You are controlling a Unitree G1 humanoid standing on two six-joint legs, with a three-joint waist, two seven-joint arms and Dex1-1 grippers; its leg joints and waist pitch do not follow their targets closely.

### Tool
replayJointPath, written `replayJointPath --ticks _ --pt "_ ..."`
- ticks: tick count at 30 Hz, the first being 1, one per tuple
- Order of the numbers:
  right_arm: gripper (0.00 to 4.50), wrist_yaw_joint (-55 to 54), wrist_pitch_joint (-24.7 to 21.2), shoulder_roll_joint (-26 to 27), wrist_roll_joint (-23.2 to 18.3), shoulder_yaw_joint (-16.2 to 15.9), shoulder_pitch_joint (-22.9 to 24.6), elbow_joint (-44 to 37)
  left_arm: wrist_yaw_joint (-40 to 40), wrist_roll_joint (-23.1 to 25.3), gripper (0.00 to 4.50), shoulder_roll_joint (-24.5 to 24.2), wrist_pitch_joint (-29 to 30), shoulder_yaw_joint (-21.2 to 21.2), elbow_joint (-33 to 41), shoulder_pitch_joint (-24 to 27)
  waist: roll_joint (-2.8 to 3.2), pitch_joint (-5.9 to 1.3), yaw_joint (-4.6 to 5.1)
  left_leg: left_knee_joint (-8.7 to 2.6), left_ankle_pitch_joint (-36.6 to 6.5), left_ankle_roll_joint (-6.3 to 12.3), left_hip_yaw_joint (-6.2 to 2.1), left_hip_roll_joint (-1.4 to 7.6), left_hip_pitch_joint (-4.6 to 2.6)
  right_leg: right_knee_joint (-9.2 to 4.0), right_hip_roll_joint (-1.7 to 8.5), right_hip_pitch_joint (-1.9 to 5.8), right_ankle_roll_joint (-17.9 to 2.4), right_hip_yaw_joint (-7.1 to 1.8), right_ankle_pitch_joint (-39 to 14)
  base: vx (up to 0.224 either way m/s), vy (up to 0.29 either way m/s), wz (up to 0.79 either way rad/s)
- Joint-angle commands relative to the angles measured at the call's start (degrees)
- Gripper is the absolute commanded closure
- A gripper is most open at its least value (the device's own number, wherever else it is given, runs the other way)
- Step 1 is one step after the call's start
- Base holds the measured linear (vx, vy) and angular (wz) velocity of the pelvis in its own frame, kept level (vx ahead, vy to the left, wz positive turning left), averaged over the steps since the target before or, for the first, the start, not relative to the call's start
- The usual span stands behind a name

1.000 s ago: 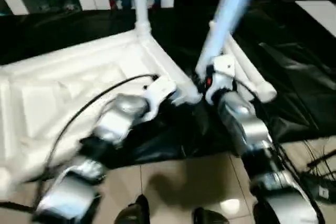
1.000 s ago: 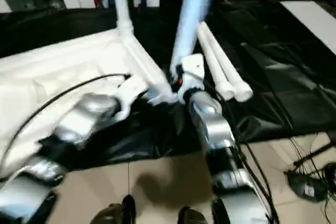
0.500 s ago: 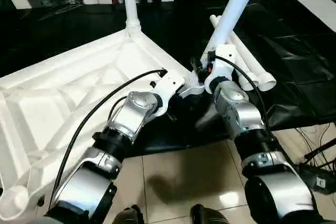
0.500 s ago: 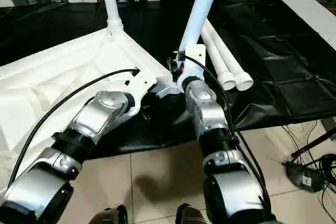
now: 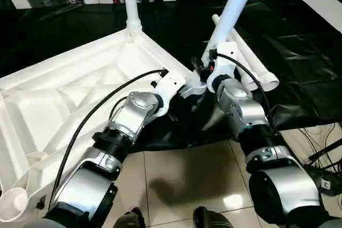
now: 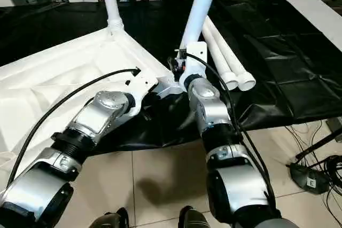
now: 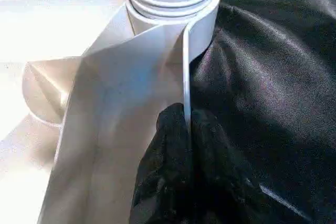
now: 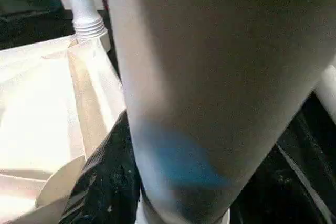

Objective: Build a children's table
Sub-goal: Insert table leg to table base

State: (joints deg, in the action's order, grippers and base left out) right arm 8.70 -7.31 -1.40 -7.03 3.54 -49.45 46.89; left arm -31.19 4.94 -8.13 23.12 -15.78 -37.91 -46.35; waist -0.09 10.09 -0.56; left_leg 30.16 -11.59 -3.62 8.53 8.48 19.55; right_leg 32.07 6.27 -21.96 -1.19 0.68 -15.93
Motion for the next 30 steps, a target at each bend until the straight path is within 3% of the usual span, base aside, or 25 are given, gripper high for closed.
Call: replayJointPath --ticks 1,7,8,11,12,14,16,18,20,21,23,25,27,28,30 --pt "2.66 3.3 -8.5 1.4 0.8 -3.3 4.7 9.5 0.1 1.5 4.5 -1.2 -0.8 -0.3 -1.4 1.0 0.02 -2.05 -0.18 -4.98 -20.1 0.76 -0.93 3.4 -0.14 -4.31 2.35 0.44 -6.8 -1.56 -18.3 0.0 0.0 0.0" --pt "2.66 4.7 -6.7 1.2 1.4 -3.4 4.2 10.1 -0.6 1.4 4.5 -1.8 -1.2 -0.4 -1.4 1.3 0.08 -2.28 -0.08 -4.94 -19.3 0.41 -0.75 3.59 -0.1 -4.06 2.27 0.55 -7.6 -1.5 -16.1 0.0 0.0 0.0" --pt "2.31 5.0 -6.4 1.3 1.1 -3.0 4.0 10.1 -0.6 1.4 4.5 -1.9 -1.3 -0.4 -1.3 1.3 0.06 -2.25 -0.05 -4.95 -19.4 0.39 -0.73 3.59 -0.09 -4.05 2.24 0.55 -7.7 -1.5 -16.0 0.0 0.0 0.0" --pt "2.31 5.6 -6.1 1.4 0.6 -2.1 3.6 9.7 -0.6 1.3 4.5 -1.9 -1.4 -0.3 -1.2 1.4 0.02 -2.25 -0.05 -4.91 -20.3 0.65 -0.61 3.54 -0.24 -4.28 2.36 0.38 -7.5 -1.59 -18.2 0.0 0.0 0.0" --pt "1.92 6.0 -5.9 1.4 0.6 -2.0 3.5 9.4 -0.7 1.4 4.5 -2.0 -1.4 -0.3 -1.2 1.4 0.06 -2.34 -0.08 -4.88 -20.3 0.69 -0.62 3.56 -0.29 -4.39 2.42 0.36 -7.2 -1.61 -19.3 0.0 0.0 0.0" --pt "1.92 6.4 -5.7 1.4 0.7 -2.0 3.4 9.3 -0.7 1.4 4.5 -2.0 -1.4 -0.3 -1.2 1.4 0.01 -2.35 -0.09 -4.88 -20.1 0.75 -0.57 3.59 -0.26 -4.45 2.37 0.26 -7.1 -1.59 -19.6 0.0 0.0 0.0" --pt "1.67 7.3 -5.0 1.3 0.4 -1.8 3.2 8.6 -0.8 1.5 4.5 -2.2 -1.7 -0.3 -1.2 1.3 0.03 -2.45 -0.19 -4.83 -18.9 0.86 -0.53 3.72 0.07 -4.45 2.56 0.48 -7.3 -1.54 -18.2 0.0 0.0 0.0" --pt "1.44 8.1 -4.6 1.1 0.1 -1.7 2.9 7.8 -1.0 1.6 4.5 -2.5 -2.0 -0.4 -1.1 1.3 -0.14 -2.92 -0.07 -4.52 -14.7 2.03 -0.17 3.69 0.41 -3.88 2.27 0.72 -8.5 -1.52 -13.4 0.0 0.0 0.0" --pt "1.36 8.7 -4.3 0.8 -0.2 -1.6 2.6 7.0 -1.3 1.7 4.5 -2.9 -2.3 -0.4 -1.1 1.3 0.04 -2.73 0.08 -4.76 -17.1 2.13 0.0 3.74 0.55 -4.08 2.15 0.36 -8.8 -1.23 -16.5 0.0 0.0 0.0" --pt "1.28 9.1 -4.2 0.6 -0.4 -1.5 2.5 6.6 -1.4 1.8 4.5 -3.1 -2.4 -0.4 -1.0 1.3 -0.2 -2.66 0.18 -4.77 -20.3 1.46 0.05 3.58 0.47 -4.49 2.12 0.03 -7.7 -1.2 -21.5 0.0 0.0 0.0" --pt "1.04 10.5 -4.3 0.2 -0.5 -1.4 2.3 5.6 -1.7 1.9 4.5 -3.5 -2.8 -0.6 -0.9 1.4 -0.18 -2.93 0.1 -4.72 -20.6 1.12 0.0 3.72 0.39 -4.61 2.32 -0.17 -6.9 -1.35 -23.1 0.0 0.0 0.0" --pt "0.92 11.9 -4.5 -0.2 -0.7 -1.3 2.4 4.0 -2.0 2.0 4.5 -3.9 -3.1 -0.7 -0.6 1.5 -0.18 -3.54 0.0 -4.37 -14.7 2.04 0.45 3.84 1.06 -3.89 1.97 0.02 -7.7 -1.39 -13.8 0.0 0.0 0.0" --pt "0.69 13.2 -4.1 -0.7 -0.5 -1.9 2.8 2.1 -2.5 2.1 4.5 -4.3 -3.4 -0.8 -0.2 1.7 -0.22 -3.33 0.05 -4.34 -14.0 2.69 0.78 3.86 1.07 -3.81 1.74 -0.21 -8.7 -1.25 -11.8 0.0 0.0 0.0" --pt "0.69 13.3 -4.1 -0.8 -0.5 -1.9 2.8 1.9 -2.6 2.1 4.5 -4.3 -3.4 -0.8 -0.1 1.8 -0.23 -3.02 0.01 -4.38 -18.2 2.51 0.98 3.72 0.79 -4.49 1.86 -0.74 -8.2 -1.15 -18.5 0.0 0.0 0.0" --pt "0.5 13.9 -3.4 -1.0 -0.4 -2.0 3.2 0.6 -2.8 2.1 4.5 -4.5 -3.5 -0.8 0.2 2.0 -0.33 -3.18 -0.01 -4.42 -18.7 1.97 0.78 3.7 1.06 -4.72 2.09 -0.68 -6.8 -1.21 -22.0 0.0 0.0 0.0"
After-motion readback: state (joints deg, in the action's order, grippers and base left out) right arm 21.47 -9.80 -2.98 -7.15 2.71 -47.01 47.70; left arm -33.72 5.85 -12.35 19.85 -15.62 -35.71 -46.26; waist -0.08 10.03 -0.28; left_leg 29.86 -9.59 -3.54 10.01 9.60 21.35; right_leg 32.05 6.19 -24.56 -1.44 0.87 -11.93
